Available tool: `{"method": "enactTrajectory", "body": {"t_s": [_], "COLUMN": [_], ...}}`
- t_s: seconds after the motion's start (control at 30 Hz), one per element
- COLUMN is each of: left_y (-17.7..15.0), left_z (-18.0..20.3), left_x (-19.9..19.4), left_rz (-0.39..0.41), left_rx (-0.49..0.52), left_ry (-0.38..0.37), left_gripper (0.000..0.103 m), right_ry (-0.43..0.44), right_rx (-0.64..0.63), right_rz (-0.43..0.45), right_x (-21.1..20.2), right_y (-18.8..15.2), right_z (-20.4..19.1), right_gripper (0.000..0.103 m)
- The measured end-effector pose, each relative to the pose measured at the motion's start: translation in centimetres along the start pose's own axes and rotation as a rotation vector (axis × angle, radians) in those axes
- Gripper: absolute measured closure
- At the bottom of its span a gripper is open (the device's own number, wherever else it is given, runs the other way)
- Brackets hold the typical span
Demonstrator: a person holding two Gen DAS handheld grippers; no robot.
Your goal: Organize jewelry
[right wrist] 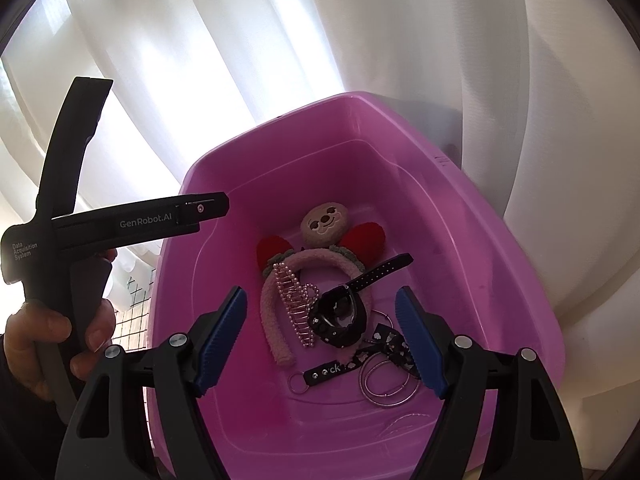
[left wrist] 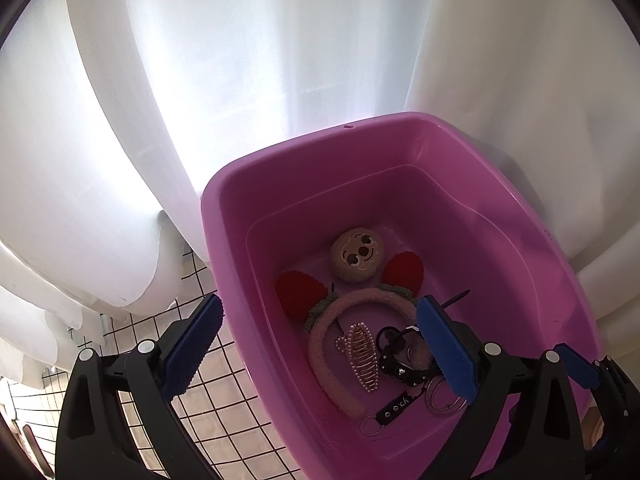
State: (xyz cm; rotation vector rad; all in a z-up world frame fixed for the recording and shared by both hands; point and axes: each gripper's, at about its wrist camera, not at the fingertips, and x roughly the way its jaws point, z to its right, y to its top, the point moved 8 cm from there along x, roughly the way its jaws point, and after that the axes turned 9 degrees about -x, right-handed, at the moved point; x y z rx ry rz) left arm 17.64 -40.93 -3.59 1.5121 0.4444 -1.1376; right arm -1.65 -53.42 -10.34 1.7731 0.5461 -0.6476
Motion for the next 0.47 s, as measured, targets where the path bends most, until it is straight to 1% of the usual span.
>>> {"method": "enactTrajectory", "body": {"t_s": [0.13,0.27,0.47], "left_y": [0.08,0.15,-0.1], "left_z": [-0.03,-0.15,-0.47], "left_x": [-0.21,-0.12,-0.06], "left_rz": [0.005,0.004,0.001], "left_rx": [-0.004,0.007,0.003], "left_ry": [-0.02,0.013,0.026], "left_gripper": [0.007,0.007,0.007], "right_ry": [0.003,0.007,0.013], "right_rx": [-0.002,-0.002,-0.001], "right_rz": [-0.002,-0.001,-0.006], "right_x": [0.13,0.25,0.4], "right_y": [-0.06,-0.04,-0.06], "right_z": [-0.1,-0.21,-0.29], "right_gripper": [0.03,0.03,0.03]}}
